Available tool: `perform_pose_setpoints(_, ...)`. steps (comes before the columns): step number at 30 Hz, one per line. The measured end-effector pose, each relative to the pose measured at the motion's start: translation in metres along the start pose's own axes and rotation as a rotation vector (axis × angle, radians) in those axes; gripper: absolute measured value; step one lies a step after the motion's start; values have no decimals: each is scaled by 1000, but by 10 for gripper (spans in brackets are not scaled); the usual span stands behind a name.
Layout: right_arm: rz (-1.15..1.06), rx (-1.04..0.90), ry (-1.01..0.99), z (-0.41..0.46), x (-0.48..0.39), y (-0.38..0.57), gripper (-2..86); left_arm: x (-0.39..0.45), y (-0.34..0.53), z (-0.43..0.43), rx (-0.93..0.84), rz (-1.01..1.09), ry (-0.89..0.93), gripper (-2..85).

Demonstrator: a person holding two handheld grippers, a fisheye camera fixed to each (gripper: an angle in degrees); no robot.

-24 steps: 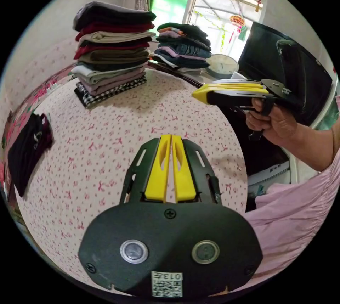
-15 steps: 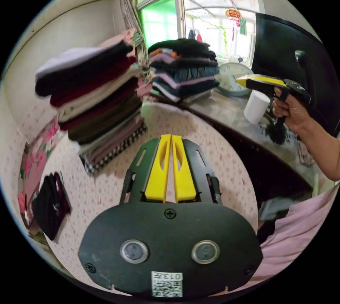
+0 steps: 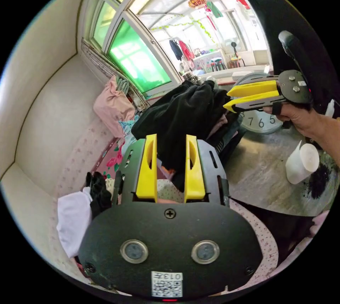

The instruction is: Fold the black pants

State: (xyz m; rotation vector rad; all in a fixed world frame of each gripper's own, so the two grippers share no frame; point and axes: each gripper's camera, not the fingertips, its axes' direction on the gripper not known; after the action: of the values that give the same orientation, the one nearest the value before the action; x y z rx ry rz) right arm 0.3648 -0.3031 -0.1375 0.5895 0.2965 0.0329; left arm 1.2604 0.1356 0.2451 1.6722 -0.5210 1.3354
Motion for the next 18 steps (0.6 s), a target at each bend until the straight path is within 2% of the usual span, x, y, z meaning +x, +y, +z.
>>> perform_pose_setpoints(4,43,-42,-40,19,22,-17,118,0,-25,35,-93,-32,30,118)
perform_pose_setpoints(8,196,-97,-172,29,47,-23,111,-10,-30,38,-86,-41,107,52)
perform_pose_setpoints(12,206,-59,-227,11,46,-30,29,-42,-35,10,-29,-188,221,25)
perform_pose_setpoints(14,207,1,-255,-10,48,-39,19,-78,-35,-26,62,-309,281,17)
perform_pose_setpoints(18,88,299,-300,-109,30,-74,10,-137,-19,-100,269,-461,395,11)
